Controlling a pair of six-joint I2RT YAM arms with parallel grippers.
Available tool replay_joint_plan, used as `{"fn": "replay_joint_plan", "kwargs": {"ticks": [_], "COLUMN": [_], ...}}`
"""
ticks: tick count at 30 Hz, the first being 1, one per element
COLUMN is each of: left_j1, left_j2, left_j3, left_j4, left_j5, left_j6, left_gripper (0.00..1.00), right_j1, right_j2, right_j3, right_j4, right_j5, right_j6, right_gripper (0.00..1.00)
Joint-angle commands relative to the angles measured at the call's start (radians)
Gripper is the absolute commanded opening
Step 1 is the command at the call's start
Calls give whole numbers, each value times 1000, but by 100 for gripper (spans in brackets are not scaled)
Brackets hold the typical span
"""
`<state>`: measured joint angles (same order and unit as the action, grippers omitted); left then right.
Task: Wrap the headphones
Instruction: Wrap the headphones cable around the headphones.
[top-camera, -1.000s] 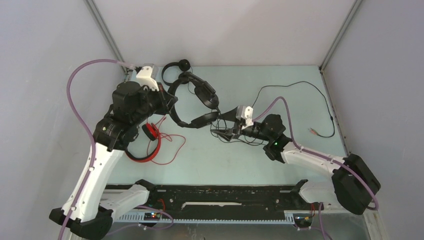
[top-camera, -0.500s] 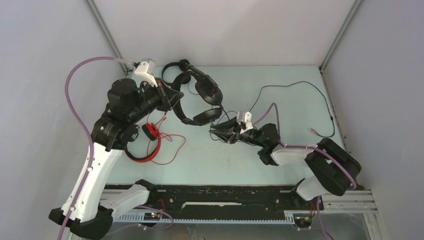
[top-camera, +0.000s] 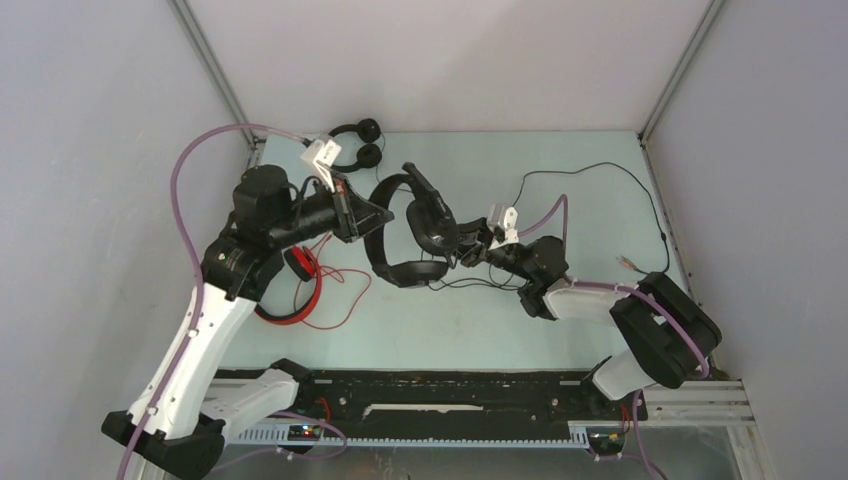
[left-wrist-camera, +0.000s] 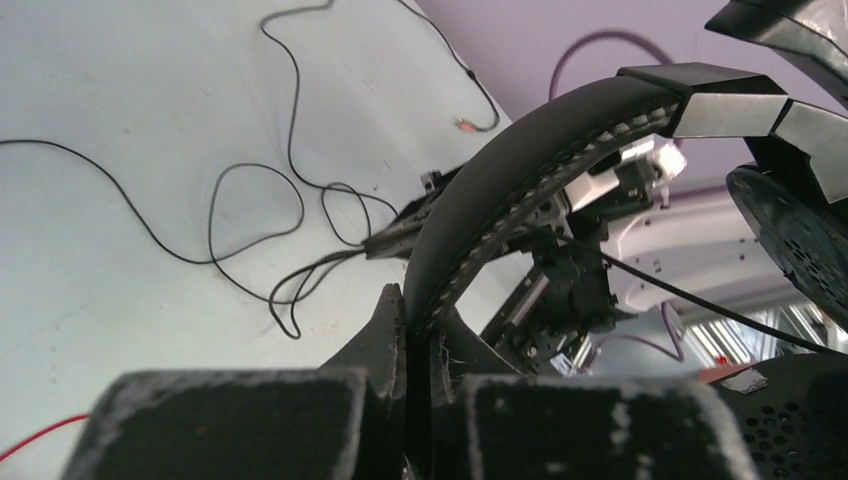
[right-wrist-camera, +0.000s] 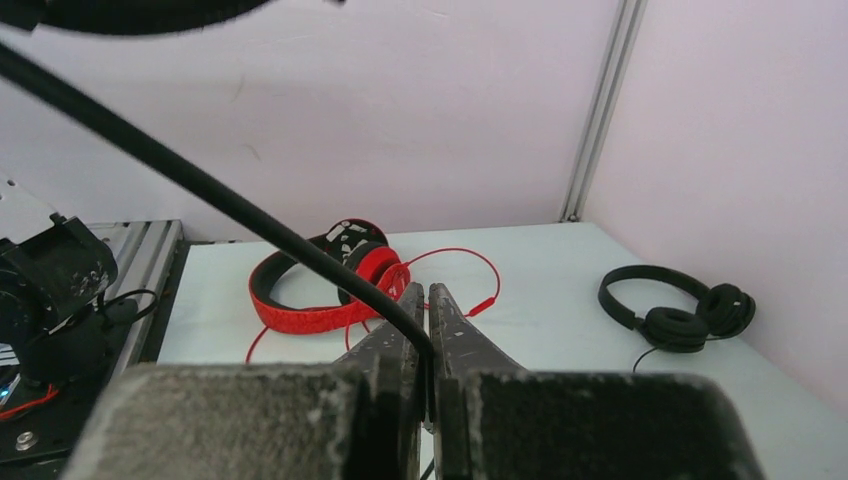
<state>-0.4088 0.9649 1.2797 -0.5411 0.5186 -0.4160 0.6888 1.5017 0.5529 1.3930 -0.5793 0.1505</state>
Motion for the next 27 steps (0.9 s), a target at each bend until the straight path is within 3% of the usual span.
{"fn": "replay_joint_plan", "kwargs": {"ticks": [1, 7, 10, 17, 27], "left_j1": [-17, -24, -24, -24, -21], "left_j2": [-4, 9, 12, 3, 24], "left_j3": [-43, -70, -72, -68, 19], "left_j4": [39, -47, -55, 13, 43], "left_j5": [164, 240, 230, 148, 30], "left_j6": [10, 94, 92, 27, -24], "left_gripper": [0, 0, 0, 0, 0], "right_j1": [-7, -17, -27, 22, 115], "right_j2": [5, -15, -24, 34, 137], "right_j3": [46, 50, 50, 50, 50], "right_j4": [18, -21, -24, 44, 120], "right_j5": [-2, -14, -30, -44, 18], "right_j6": [0, -15, -2, 5, 3], "right_gripper": [0, 0, 17, 34, 40]}}
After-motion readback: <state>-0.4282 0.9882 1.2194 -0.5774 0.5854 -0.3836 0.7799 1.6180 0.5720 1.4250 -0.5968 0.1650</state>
